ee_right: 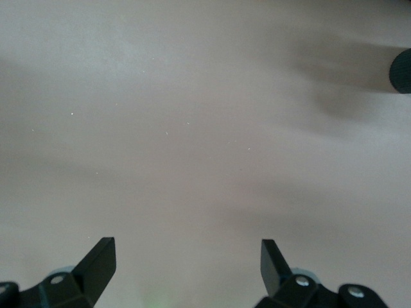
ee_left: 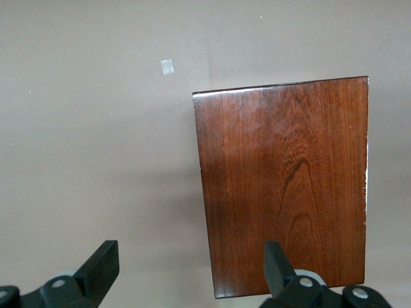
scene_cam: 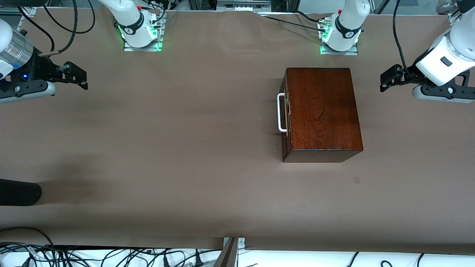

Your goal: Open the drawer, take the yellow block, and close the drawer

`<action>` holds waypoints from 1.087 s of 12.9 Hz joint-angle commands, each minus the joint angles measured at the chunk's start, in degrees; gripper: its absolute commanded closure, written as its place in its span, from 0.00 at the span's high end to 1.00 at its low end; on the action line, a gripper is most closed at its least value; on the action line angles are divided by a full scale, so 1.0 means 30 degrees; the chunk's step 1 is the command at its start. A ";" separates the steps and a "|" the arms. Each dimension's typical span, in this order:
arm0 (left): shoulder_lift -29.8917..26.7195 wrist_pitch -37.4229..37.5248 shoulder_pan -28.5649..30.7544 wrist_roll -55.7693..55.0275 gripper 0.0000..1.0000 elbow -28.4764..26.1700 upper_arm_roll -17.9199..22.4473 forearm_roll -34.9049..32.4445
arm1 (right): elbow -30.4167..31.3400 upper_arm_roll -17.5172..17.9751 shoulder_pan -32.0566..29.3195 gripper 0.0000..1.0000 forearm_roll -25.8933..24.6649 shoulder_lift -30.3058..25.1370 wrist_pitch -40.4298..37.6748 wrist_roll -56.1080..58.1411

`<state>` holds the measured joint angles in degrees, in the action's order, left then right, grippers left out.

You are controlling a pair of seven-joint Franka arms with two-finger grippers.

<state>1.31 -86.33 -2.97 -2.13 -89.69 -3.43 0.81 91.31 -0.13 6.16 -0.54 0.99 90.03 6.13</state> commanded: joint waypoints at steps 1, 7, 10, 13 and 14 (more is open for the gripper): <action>0.0325 0.0477 -0.0037 0.0271 1.00 0.0687 0.0060 0.0082 | -0.0320 0.0104 -0.0031 1.00 -0.0083 -0.0037 -0.0390 -0.0316; 0.0325 0.0594 -0.0008 0.0300 1.00 0.0658 0.0060 0.0082 | -0.0320 0.0104 -0.0031 1.00 -0.0083 -0.0037 -0.0390 -0.0316; 0.0325 0.1381 -0.0037 0.0271 1.00 0.0658 0.0060 0.0112 | -0.0320 0.0104 -0.0031 1.00 -0.0054 -0.0037 -0.0390 -0.0286; 0.0559 0.3223 -0.0154 0.0183 1.00 0.0541 -0.0872 0.0112 | -0.0320 0.0074 -0.0060 1.00 -0.0054 -0.0037 -0.0419 -0.0286; 0.0704 0.3434 -0.0154 0.0154 1.00 0.0454 -0.1370 0.0112 | -0.0320 0.0074 -0.0031 1.00 -0.0054 -0.0037 -0.0419 -0.0315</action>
<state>1.84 -78.58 -3.13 -2.01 -89.70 -5.26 0.81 91.31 -0.14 6.15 -0.54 0.99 90.02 6.13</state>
